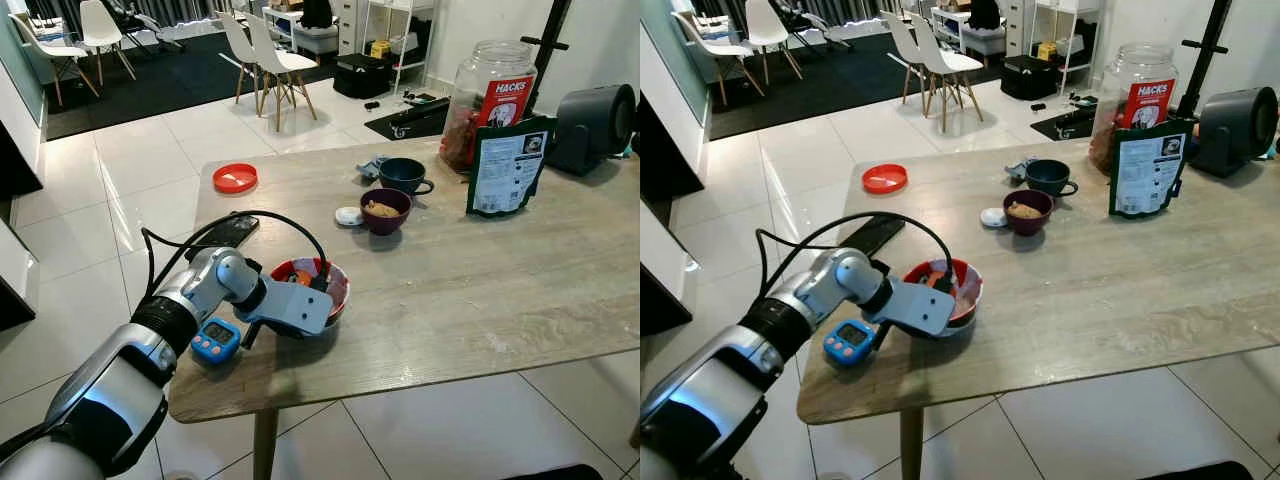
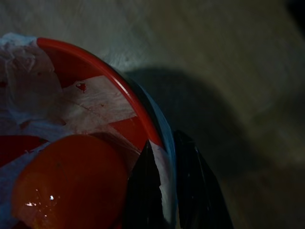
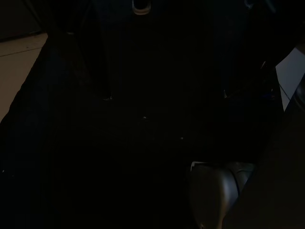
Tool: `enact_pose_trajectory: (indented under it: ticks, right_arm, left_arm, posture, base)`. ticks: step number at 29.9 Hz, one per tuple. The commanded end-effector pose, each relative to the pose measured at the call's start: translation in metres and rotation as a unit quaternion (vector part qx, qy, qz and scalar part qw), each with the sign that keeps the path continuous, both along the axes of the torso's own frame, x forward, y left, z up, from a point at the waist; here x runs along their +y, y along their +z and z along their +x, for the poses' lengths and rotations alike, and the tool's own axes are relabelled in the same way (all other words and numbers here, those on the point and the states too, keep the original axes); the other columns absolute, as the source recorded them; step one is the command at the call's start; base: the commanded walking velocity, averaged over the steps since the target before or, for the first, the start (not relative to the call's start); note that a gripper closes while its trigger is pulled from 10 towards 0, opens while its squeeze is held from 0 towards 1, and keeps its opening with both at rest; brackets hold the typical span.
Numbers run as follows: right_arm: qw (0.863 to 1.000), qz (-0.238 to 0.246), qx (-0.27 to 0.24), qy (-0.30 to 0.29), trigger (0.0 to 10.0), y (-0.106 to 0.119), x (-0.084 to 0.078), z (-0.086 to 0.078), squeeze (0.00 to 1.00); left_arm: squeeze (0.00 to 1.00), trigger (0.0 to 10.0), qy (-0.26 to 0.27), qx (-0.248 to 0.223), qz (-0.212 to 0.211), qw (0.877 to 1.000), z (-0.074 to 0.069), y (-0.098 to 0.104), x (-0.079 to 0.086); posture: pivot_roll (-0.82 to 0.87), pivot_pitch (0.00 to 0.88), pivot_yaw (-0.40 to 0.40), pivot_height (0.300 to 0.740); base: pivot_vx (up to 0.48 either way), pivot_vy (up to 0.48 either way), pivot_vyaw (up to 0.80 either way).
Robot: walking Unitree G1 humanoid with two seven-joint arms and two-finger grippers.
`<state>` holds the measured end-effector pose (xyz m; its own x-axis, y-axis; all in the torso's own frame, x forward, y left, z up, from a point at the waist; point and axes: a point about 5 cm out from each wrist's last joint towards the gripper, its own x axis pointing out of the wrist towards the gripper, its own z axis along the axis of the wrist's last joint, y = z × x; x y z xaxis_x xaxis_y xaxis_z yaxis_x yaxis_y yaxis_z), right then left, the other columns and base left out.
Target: Restocking fridge
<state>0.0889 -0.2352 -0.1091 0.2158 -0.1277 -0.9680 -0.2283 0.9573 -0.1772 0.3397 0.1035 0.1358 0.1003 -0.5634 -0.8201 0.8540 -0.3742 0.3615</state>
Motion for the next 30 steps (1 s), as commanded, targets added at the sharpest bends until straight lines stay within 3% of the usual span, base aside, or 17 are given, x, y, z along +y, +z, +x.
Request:
enact_pose_trajectory:
  ticks: [1,6,7,8,9,10,11,17,20,27,30]
  right_arm:
    - [1.000,0.006,-0.003,-0.003,10.0,-0.001,0.004,0.001,0.00]
    - [1.000,0.005,-0.004,0.000,10.0,0.000,0.004,0.003,0.00]
    - [1.000,0.006,-0.005,0.001,10.0,0.000,0.004,0.004,0.00]
    - [1.000,0.006,-0.005,0.001,10.0,0.000,0.004,0.004,0.00]
    - [1.000,0.006,-0.005,0.001,10.0,0.000,0.004,0.004,0.00]
    - [1.000,0.006,-0.005,0.001,10.0,0.000,0.004,0.004,0.00]
    - [1.000,0.006,-0.005,0.001,10.0,0.000,0.005,0.004,0.00]
    - [1.000,0.007,-0.004,0.003,10.0,0.000,0.005,0.003,0.00]
    - [1.000,0.008,-0.003,0.003,10.0,-0.001,0.006,0.003,0.00]
    - [1.000,0.009,-0.003,0.004,10.0,-0.001,0.007,0.003,0.00]
    - [1.000,0.010,-0.003,0.004,10.0,-0.001,0.008,0.004,0.00]
  left_arm:
    - [0.00,0.0,0.026,-0.006,0.026,0.999,0.002,-0.003,0.018]
    - [0.00,0.0,0.049,-0.057,0.021,0.997,0.012,0.011,0.023]
    - [0.00,1.8,0.055,-0.073,0.016,0.996,0.015,0.017,0.024]
    - [0.00,5.0,0.058,-0.081,0.012,0.995,0.016,0.020,0.024]
    - [0.00,5.0,0.058,-0.081,0.012,0.995,0.016,0.020,0.024]
    - [0.00,9.2,0.063,-0.091,0.006,0.994,0.018,0.024,0.024]
    - [0.00,10.0,0.069,-0.104,-0.001,0.992,0.021,0.028,0.024]
    - [0.00,10.0,0.101,-0.147,-0.020,0.984,0.030,0.043,0.032]
    - [0.00,10.0,0.130,-0.173,-0.027,0.976,0.035,0.052,0.045]
    - [0.00,10.0,0.172,-0.191,-0.027,0.966,0.040,0.066,0.071]
    - [0.00,10.0,0.175,-0.195,-0.027,0.965,0.040,0.069,0.073]
  posture:
    - [-0.05,0.000,0.073,0.740]
    - [-0.04,0.000,0.070,0.740]
    - [-0.04,0.000,0.070,0.740]
    - [-0.04,0.000,0.070,0.740]
    - [-0.04,0.000,0.070,0.740]
    - [-0.04,0.000,0.070,0.740]
    - [-0.04,0.000,0.070,0.740]
    - [-0.04,0.000,0.068,0.740]
    - [-0.04,0.000,0.068,0.740]
    - [-0.03,0.000,0.072,0.740]
    - [-0.03,0.000,0.072,0.740]
  base:
    - [0.000,0.000,0.00]
    - [0.000,0.000,0.00]
    - [0.000,0.000,0.00]
    - [0.000,0.000,0.00]
    - [0.000,0.000,0.00]
    - [0.000,0.000,0.00]
    - [0.000,0.000,0.00]
    - [0.000,0.000,0.00]
    - [0.000,0.000,0.00]
    - [0.000,0.000,0.00]
    - [0.000,0.000,0.00]
